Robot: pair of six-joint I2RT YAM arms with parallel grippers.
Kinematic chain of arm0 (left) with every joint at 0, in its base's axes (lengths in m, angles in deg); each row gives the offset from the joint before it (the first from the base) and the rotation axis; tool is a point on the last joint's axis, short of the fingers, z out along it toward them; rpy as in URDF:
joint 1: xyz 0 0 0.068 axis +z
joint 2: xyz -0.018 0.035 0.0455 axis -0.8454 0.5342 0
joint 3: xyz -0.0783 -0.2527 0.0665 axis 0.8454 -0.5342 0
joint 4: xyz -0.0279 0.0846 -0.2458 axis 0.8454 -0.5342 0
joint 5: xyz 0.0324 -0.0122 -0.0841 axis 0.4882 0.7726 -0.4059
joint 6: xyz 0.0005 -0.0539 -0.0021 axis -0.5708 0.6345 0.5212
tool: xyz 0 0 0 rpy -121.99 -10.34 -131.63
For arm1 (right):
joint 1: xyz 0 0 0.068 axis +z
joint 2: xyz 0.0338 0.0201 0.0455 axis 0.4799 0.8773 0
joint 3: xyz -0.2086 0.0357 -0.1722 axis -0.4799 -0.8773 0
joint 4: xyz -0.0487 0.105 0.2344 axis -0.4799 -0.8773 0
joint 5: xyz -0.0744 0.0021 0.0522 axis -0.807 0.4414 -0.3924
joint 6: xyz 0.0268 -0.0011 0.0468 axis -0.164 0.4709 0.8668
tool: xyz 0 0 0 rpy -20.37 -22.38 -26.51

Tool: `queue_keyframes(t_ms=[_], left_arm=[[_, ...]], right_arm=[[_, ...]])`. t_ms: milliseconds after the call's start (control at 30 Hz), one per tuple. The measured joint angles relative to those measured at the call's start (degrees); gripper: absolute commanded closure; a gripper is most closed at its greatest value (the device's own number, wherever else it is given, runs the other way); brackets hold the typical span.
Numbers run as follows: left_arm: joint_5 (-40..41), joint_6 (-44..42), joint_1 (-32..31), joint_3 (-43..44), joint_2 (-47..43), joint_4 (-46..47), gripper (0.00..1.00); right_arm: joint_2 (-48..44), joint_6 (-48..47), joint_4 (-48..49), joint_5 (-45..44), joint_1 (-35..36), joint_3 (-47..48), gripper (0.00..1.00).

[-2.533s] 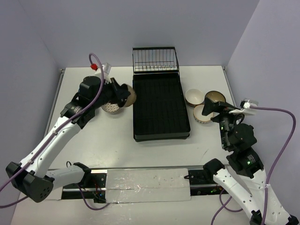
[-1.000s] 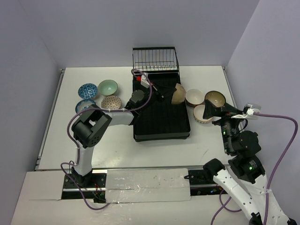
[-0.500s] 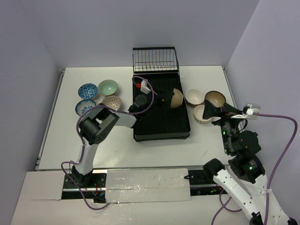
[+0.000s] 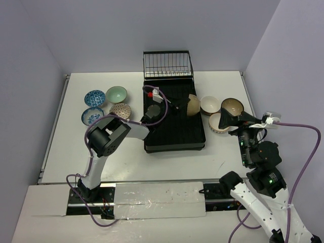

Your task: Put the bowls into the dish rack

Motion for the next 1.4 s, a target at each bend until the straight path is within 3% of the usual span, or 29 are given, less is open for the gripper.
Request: queue_keyframes(t_ms=[700,1400], left_arm=[[2.64,7.43,-0.35,-0.13,3.63,3.15,1.0],[3.82,6.14,-0.37,-0.9,3.32,2.14,0.91]], right_arm=[[0.0,0.0,0.07,0.02,0.24,-0.66,0.0],[0.0,0.0,0.17,0.37,0.48,-0.66,0.0]])
